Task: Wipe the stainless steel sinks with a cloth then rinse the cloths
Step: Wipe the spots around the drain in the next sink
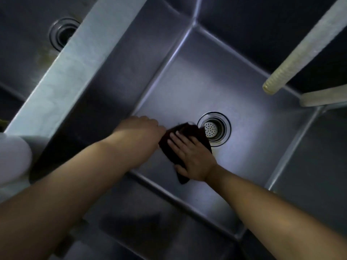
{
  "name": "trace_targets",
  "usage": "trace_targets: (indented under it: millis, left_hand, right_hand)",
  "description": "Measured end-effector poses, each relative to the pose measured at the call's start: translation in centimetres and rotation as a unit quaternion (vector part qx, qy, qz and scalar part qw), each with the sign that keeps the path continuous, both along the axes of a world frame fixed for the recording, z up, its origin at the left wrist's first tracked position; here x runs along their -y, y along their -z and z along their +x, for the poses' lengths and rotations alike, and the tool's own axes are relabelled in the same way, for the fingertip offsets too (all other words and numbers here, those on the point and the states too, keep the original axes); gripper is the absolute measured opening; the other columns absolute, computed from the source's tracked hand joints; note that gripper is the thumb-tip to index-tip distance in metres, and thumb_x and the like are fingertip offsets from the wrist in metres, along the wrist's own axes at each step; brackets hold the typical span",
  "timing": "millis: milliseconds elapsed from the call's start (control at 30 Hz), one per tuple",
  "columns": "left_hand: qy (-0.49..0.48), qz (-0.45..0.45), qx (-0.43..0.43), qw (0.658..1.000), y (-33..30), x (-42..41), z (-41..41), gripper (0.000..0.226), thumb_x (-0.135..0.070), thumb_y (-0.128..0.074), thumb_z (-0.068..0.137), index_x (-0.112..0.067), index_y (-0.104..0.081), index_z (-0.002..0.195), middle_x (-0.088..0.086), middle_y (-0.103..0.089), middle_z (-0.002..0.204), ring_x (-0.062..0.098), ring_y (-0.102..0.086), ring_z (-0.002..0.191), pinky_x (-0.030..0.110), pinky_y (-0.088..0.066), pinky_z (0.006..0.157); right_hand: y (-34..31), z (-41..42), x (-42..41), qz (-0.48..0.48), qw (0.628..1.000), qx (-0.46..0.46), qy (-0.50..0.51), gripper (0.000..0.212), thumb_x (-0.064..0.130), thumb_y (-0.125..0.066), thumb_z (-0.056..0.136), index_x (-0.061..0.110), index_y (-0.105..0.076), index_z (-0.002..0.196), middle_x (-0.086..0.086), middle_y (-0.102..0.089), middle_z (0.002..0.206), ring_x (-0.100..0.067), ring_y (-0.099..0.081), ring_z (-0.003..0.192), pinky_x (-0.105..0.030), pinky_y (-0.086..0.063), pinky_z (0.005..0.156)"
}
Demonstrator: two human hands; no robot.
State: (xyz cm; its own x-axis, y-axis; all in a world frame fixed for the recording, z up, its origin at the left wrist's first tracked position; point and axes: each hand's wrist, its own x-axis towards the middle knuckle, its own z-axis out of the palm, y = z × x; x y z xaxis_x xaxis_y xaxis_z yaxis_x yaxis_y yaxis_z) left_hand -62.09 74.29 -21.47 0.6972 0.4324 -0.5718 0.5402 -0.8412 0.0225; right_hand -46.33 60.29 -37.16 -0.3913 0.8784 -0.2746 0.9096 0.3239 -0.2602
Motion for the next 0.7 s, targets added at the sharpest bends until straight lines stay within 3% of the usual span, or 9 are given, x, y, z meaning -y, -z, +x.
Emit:
trace_targets:
  millis: [67,133,300,400,500,700]
  left_hand:
    - [-0.005,-0.023,-0.058,0.998,1.5,-1.0,1.4,0.027,-0.027,-0.047,0.092,-0.019,-0.05,0.119,0.006,-0.052,0.118,0.027,-0.051,0.11,0.035,-0.041,0.085]
    - [0.002,-0.004,-0.06,0.998,3.2,-1.6,2.3,0.029,-0.023,-0.049,0.091,-0.014,-0.049,0.118,0.01,-0.051,0.117,0.03,-0.05,0.109,0.038,-0.042,0.086]
    - [-0.032,0.03,-0.067,0.997,6.7,-2.0,3.2,0.043,-0.013,-0.052,0.088,-0.001,-0.041,0.128,0.017,-0.045,0.129,0.032,-0.046,0.117,0.042,-0.041,0.097]
    - [-0.037,0.026,-0.09,0.995,8.2,-1.7,2.8,0.067,-0.017,-0.056,0.088,0.003,-0.023,0.142,0.022,-0.024,0.148,0.033,-0.028,0.135,0.043,-0.031,0.108]
    - [-0.029,0.019,-0.118,0.992,9.0,-0.8,2.5,0.091,-0.026,-0.064,0.084,0.003,-0.005,0.147,0.025,-0.003,0.155,0.037,-0.01,0.143,0.044,-0.021,0.114]
    - [-0.049,0.032,-0.115,0.992,9.5,0.2,2.7,0.086,-0.02,-0.059,0.089,0.006,0.0,0.146,0.03,0.001,0.153,0.041,-0.007,0.143,0.045,-0.019,0.115]
  right_hand:
    - [0.0,0.8,-2.4,0.017,0.998,0.004,0.067,0.079,0.047,-0.05,0.083,0.007,-0.028,0.148,-0.015,-0.024,0.155,-0.031,-0.024,0.142,-0.044,-0.023,0.112]
    - [0.0,1.6,-5.0,0.018,0.989,0.014,0.143,0.079,0.046,-0.048,0.085,0.007,-0.023,0.149,-0.016,-0.02,0.156,-0.032,-0.02,0.144,-0.046,-0.022,0.113]
    - [0.3,1.8,-8.0,0.008,0.963,0.065,0.261,0.076,0.049,-0.031,0.091,0.011,-0.006,0.151,-0.011,-0.003,0.16,-0.026,0.001,0.147,-0.041,0.0,0.117]
    - [0.3,1.1,-5.5,0.009,0.962,0.048,0.269,0.076,0.048,-0.034,0.091,0.01,-0.008,0.151,-0.012,-0.005,0.159,-0.027,0.0,0.147,-0.042,-0.002,0.117]
    - [0.0,0.6,-0.3,0.008,0.97,0.037,0.239,0.079,0.048,-0.045,0.088,0.009,-0.018,0.15,-0.014,-0.015,0.158,-0.029,-0.011,0.146,-0.046,-0.013,0.116]
    - [-0.5,4.4,8.6,-0.011,0.976,0.085,0.2,0.076,0.051,-0.044,0.085,0.014,-0.026,0.149,-0.008,-0.019,0.156,-0.029,-0.015,0.145,-0.047,-0.012,0.117]
